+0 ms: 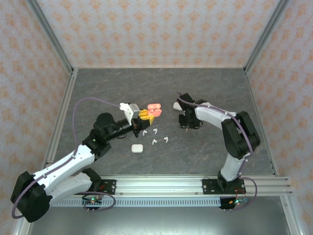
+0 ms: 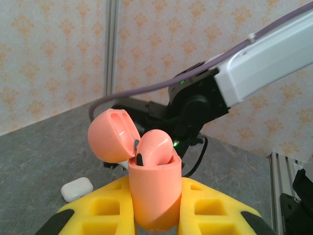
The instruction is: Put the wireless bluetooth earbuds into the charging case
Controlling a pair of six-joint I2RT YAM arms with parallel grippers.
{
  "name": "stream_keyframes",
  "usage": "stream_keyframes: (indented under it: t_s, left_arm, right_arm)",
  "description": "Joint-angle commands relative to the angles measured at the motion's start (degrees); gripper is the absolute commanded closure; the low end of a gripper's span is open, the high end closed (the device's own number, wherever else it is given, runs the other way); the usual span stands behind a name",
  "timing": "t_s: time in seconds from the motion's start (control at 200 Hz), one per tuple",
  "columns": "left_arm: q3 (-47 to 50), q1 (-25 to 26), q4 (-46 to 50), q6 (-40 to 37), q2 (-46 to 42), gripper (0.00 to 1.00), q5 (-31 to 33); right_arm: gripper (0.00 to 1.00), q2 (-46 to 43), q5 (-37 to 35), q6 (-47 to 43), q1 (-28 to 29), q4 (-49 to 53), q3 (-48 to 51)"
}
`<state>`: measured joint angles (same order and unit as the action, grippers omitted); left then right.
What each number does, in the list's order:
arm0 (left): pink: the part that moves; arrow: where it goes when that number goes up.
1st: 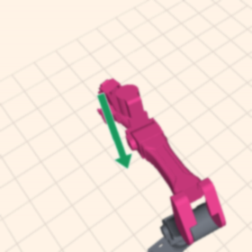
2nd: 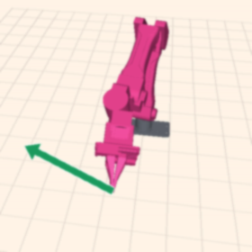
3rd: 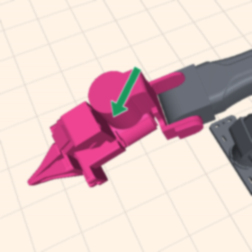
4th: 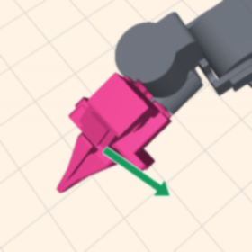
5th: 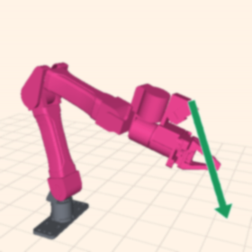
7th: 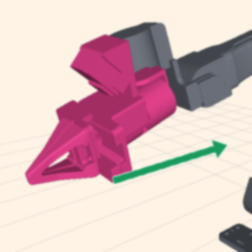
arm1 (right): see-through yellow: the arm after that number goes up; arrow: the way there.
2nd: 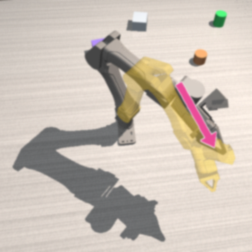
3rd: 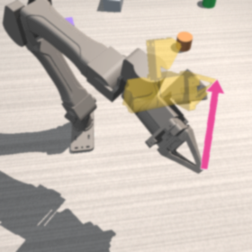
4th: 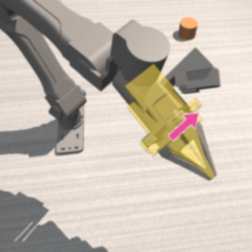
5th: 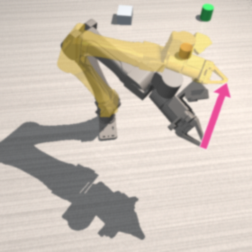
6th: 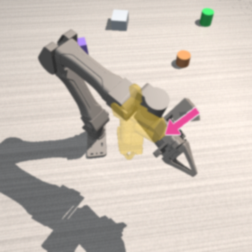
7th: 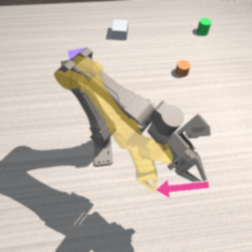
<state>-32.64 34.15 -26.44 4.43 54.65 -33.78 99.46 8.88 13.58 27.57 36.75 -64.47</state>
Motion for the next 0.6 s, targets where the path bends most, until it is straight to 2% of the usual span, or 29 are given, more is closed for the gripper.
stream_keyframes:
  t_s: [0.0,0.34,0.596]
  left_arm:
    - [-2.6,0.4,-3.5,1.2,0.7,1.0,1.0]
    - [-4.6,0.4,-11.5,7.1,5.5,1.0,2.3]
    - [-7.3,0.4,-15.3,9.8,8.7,1.0,3.4]
  right_arm:
    - [0.76,-7.5,-0.7,-1.7,-0.1,-1.1,0.8]
    - [0.77,-30.5,7.4,-2.8,0.4,-16.4,3.6]
    - [0.76,-37.5,19.9,-2.0,1.9,-31.3,2.5]
